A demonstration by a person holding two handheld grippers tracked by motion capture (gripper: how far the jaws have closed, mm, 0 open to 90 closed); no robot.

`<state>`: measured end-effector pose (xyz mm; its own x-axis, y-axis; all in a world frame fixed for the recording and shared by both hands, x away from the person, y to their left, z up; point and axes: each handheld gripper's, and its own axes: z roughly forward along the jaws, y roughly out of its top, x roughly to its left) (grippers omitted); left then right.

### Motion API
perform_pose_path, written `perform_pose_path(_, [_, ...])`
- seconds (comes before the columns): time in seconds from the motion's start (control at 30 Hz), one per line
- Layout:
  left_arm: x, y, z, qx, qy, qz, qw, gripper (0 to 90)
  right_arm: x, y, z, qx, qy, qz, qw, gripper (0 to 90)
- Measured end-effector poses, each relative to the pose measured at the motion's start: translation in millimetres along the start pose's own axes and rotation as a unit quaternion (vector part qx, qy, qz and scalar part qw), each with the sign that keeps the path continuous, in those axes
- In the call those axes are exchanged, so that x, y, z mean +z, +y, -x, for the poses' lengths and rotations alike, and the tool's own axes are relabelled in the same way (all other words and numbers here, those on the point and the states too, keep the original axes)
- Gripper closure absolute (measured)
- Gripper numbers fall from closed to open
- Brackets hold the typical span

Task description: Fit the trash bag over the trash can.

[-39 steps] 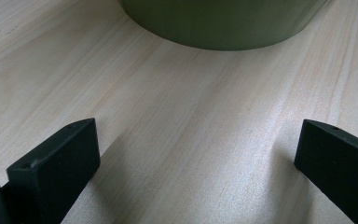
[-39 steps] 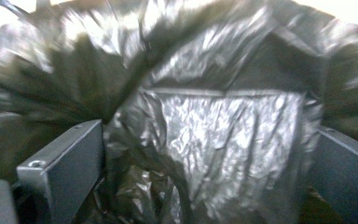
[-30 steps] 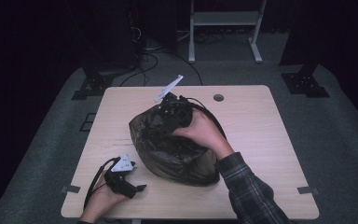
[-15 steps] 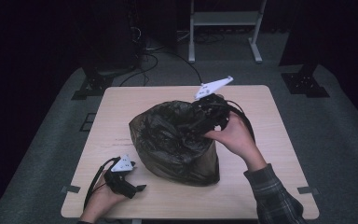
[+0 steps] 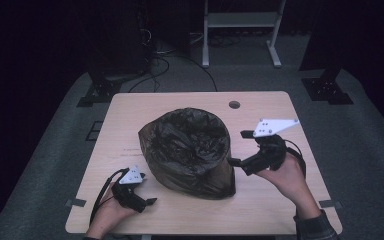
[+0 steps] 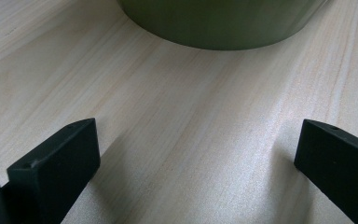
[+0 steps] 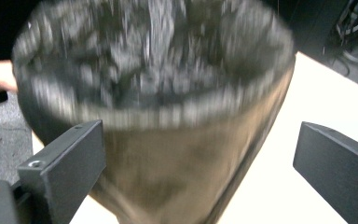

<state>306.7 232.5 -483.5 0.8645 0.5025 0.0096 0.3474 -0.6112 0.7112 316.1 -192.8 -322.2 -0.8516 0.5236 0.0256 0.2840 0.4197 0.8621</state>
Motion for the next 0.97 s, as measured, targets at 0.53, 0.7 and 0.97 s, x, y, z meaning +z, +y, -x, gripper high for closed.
perform_pose_path(0.53, [0.1, 0.0, 0.2, -0.001, 0.000, 0.001, 1.0000, 0.0, 22.8, -120.1, -9.7, 0.032, -0.001, -0.062, 0.9975, 1.1])
perform_pose_path(0.7, [0.1, 0.0, 0.2, -0.001, 0.000, 0.001, 1.0000, 0.0, 35.7, -145.1, -14.6, 0.020, -0.019, -0.106, 0.9939, 0.0])
perform_pose_path(0.97, [0.1, 0.0, 0.2, -0.001, 0.000, 0.001, 1.0000, 0.0, 46.6, -154.2, -19.1, 0.006, -0.028, -0.130, 0.9911, 0.0])
